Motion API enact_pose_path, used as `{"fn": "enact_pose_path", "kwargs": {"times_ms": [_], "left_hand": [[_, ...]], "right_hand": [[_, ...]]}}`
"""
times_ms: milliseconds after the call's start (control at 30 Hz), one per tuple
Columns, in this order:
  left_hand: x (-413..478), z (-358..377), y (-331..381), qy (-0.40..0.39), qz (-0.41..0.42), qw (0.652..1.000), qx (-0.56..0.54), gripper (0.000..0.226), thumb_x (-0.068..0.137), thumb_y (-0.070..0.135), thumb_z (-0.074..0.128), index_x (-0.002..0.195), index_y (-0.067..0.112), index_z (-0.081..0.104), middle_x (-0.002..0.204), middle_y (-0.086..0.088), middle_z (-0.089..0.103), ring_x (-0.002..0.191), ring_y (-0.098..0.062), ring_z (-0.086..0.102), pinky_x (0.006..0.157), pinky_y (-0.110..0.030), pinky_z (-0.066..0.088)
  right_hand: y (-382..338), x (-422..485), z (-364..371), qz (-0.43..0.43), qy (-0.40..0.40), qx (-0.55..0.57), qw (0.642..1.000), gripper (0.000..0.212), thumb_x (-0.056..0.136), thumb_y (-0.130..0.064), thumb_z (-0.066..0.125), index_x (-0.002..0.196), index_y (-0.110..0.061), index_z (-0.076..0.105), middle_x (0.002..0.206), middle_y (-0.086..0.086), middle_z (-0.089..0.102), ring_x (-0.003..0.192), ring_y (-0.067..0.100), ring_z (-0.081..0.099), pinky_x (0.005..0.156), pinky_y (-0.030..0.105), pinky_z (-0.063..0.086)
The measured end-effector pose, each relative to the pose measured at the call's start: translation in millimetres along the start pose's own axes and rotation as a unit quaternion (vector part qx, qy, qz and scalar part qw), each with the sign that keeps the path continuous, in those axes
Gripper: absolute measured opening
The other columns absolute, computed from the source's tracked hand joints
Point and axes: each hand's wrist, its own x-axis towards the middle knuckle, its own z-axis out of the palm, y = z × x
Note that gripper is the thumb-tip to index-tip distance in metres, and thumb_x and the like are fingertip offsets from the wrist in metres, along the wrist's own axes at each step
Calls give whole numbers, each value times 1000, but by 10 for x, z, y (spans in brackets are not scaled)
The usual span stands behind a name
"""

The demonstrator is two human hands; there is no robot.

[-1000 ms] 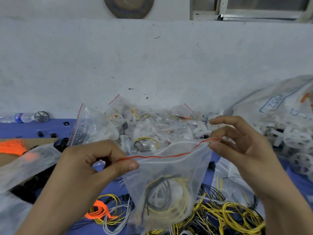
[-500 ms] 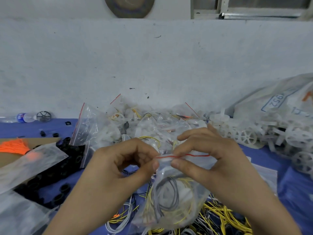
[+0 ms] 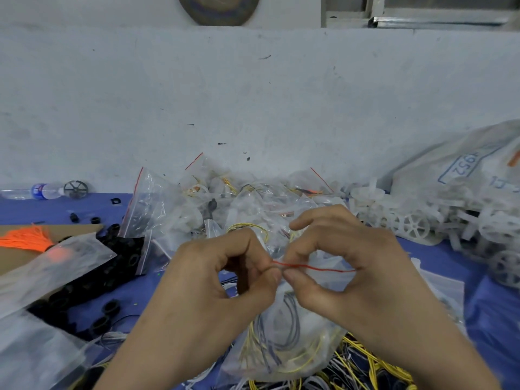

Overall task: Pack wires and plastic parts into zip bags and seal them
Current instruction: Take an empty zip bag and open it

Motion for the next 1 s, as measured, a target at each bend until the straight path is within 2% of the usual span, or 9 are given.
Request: {"fn": "enact_pose_path", "kwargs": {"times_ms": [133, 233, 367, 467, 567, 733, 833, 1000], "left_hand": [[4, 8, -11, -2, 10, 1000, 4, 23, 65, 45, 56, 70, 23, 58, 57, 6, 56, 52, -4, 48, 56, -4, 37], [6, 4, -10, -4, 22, 1000, 12, 20, 67, 42, 55, 70, 22, 56, 60, 6, 57, 54, -7, 49, 58, -5, 38], [19, 15, 0, 2, 36, 999, 10, 20, 69, 41, 55, 70, 21, 55, 59, 9, 54, 54, -4, 48, 56, -7, 37], [27, 38, 2, -4, 64, 997, 41, 18, 73, 40, 56, 67, 23, 57, 59, 15, 48, 53, 0, 43, 54, -5, 33], [19, 7, -1, -8, 73, 995, 60, 18, 76, 39, 55, 68, 23, 57, 62, 11, 49, 55, -3, 44, 55, -8, 34], [28, 2, -9, -13, 75, 996, 50, 14, 76, 39, 55, 69, 27, 57, 67, 8, 51, 61, -7, 48, 58, -12, 36], [47, 39, 1, -10, 91, 993, 70, 15, 78, 36, 55, 71, 23, 60, 71, 5, 52, 66, -11, 49, 60, -20, 37], [55, 41, -6, 6, 94, 993, 68, 12, 78, 31, 55, 69, 24, 55, 70, 10, 50, 66, -5, 48, 61, -13, 35]], "right_hand": [[8, -7, 20, 14, -10, 7, 1000, 7, 70, -25, 66, 71, -27, 60, 89, -12, 56, 96, 8, 55, 83, 18, 37], [21, -21, -6, 28, -23, 15, 999, 8, 71, -35, 62, 71, -34, 55, 87, -14, 58, 99, 8, 55, 84, 18, 36], [67, -33, -53, 40, -17, 10, 999, 11, 70, -25, 67, 68, -29, 58, 86, -12, 60, 99, 6, 56, 79, 9, 36], [65, -28, -36, 31, -16, 0, 999, 6, 72, -31, 65, 72, -26, 61, 88, -12, 60, 101, 5, 55, 80, 7, 35], [75, -34, -61, 53, -24, 18, 998, 6, 72, -28, 67, 71, -29, 61, 89, -14, 61, 104, 4, 54, 81, 5, 33], [78, -49, -108, 40, -35, 15, 998, 10, 73, -22, 67, 71, -29, 60, 86, -11, 61, 106, 5, 53, 81, 7, 35], [64, -37, -59, 35, -20, 6, 999, 12, 72, -25, 68, 71, -33, 59, 84, -13, 61, 107, 6, 54, 83, 8, 35], [99, -40, -95, 37, -9, 6, 999, 8, 73, -24, 69, 71, -28, 62, 84, -11, 62, 104, 7, 55, 81, 10, 37]]}}
